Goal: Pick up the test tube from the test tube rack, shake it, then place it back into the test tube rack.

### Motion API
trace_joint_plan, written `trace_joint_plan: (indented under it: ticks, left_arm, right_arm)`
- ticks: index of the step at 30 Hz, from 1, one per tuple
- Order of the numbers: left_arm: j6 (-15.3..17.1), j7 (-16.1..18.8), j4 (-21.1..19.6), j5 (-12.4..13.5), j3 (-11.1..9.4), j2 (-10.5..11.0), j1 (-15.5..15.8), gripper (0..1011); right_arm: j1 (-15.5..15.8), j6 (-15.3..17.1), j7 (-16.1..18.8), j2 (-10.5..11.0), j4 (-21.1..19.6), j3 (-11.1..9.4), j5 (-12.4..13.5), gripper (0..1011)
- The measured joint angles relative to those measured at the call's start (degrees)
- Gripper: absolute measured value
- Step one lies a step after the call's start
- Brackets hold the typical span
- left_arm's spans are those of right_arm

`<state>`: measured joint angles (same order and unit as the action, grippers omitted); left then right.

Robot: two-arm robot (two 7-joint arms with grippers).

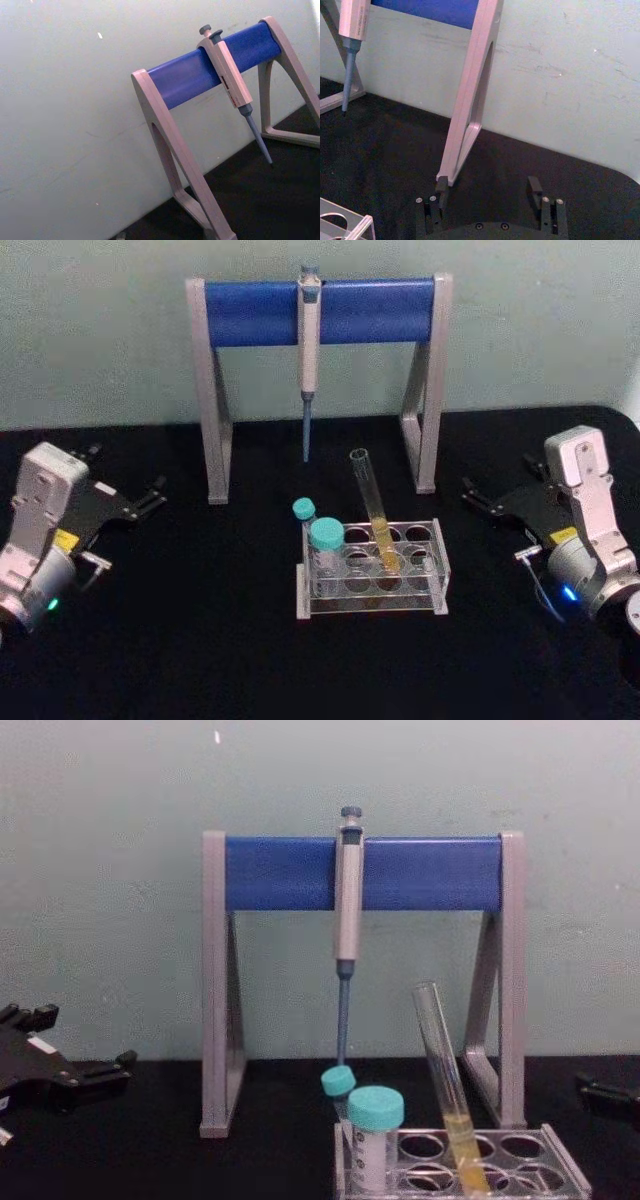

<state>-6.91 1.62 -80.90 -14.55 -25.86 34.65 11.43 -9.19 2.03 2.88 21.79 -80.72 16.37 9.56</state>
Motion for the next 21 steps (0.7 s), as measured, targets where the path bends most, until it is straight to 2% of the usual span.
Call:
trace_joint_plan:
  ticks: [21]
  left_arm:
    - [0.0, 0.0, 0.0, 0.0, 0.0, 0.0, 0.0, 1001]
  right_arm:
    - [0.0, 0.0, 0.0, 0.0, 0.0, 0.0, 0.0, 1000]
